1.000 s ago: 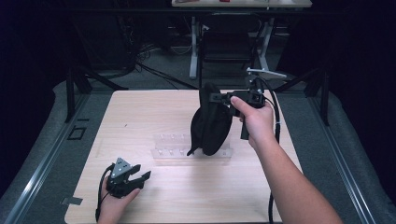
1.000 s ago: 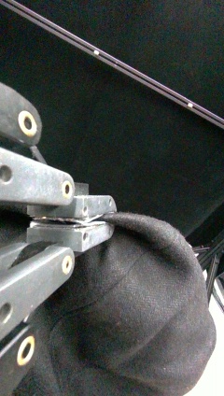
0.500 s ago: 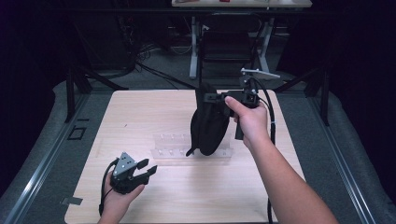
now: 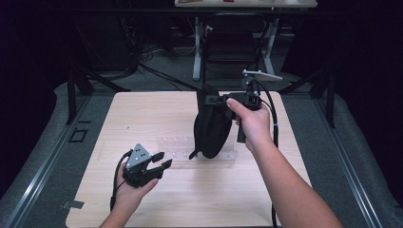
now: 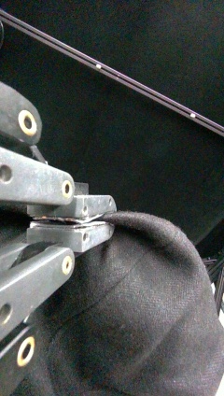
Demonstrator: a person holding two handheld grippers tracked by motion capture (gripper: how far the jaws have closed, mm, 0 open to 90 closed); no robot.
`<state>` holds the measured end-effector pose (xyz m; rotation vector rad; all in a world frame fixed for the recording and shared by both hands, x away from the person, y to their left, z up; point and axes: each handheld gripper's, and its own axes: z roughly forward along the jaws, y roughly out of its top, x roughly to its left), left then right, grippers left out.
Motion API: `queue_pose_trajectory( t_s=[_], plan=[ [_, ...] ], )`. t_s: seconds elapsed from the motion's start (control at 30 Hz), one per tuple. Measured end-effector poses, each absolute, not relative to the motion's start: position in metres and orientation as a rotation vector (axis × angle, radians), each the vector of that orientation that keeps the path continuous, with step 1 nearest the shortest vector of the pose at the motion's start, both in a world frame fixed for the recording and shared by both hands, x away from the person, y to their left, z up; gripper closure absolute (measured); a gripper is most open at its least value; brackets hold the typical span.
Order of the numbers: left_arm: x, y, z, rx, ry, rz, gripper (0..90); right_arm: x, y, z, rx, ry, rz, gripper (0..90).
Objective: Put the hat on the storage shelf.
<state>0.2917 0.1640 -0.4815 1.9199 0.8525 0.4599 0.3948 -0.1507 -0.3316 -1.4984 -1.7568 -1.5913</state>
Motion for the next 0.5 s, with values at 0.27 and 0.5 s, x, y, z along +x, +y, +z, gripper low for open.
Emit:
queue_pose_trajectory(
  t_s=[0.27, 0.5],
  plan=[
    [0.294, 0.142, -0.471, 1.944, 0.788, 0.448, 61.2, 0.396, -0.149, -0.332, -1.498, -1.745, -1.590, 87.4],
    [0.295, 0.127, -0.466, 1.957, 0.764, 0.445, 61.6, 0.396, -0.148, -0.332, -1.495, -1.746, -1.588, 87.4]
  ],
)
